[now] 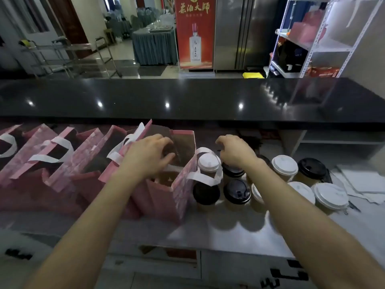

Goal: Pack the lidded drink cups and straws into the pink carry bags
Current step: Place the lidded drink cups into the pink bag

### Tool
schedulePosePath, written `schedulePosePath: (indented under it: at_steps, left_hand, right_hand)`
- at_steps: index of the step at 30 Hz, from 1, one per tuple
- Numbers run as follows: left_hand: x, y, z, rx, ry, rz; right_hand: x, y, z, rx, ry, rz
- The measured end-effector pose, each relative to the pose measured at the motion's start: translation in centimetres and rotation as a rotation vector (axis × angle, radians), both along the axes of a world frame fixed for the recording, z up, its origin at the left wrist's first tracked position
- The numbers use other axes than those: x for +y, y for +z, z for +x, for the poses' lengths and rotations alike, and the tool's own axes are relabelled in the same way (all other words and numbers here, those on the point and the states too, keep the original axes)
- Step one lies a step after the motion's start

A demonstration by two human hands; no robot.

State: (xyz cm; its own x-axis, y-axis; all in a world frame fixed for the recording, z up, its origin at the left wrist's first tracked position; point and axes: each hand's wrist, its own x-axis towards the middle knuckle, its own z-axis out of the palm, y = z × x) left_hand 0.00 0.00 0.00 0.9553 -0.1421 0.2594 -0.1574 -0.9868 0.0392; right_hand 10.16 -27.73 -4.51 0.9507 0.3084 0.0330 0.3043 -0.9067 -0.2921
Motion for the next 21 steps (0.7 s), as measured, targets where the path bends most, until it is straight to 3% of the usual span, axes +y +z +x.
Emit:
schedulePosePath:
  at_steps: [6, 10, 15, 21]
  left_hand:
    - [0.5, -0.1, 3.2, 0.075, 0.042, -0.011]
    - [1.1, 0.3, 4.0, 0.097, 0.014, -0.033]
    - [2.4, 1.5, 4.7, 0.087, -0.061, -0.057]
    - [5.2, 3.1, 5.4, 0.106, -0.151, -0.056]
  right_hand:
    - [2.4, -1.8, 5.5, 0.358, 0.186, -0.134]
    - [3.5, -3.8, 7.4, 0.448, 0.191, -0.199]
    - [3.7, -4.0, 7.8, 0.344, 0.164, -0.145]
    - [3.2, 5.1, 6.6, -0.050, -0.037, 0.122]
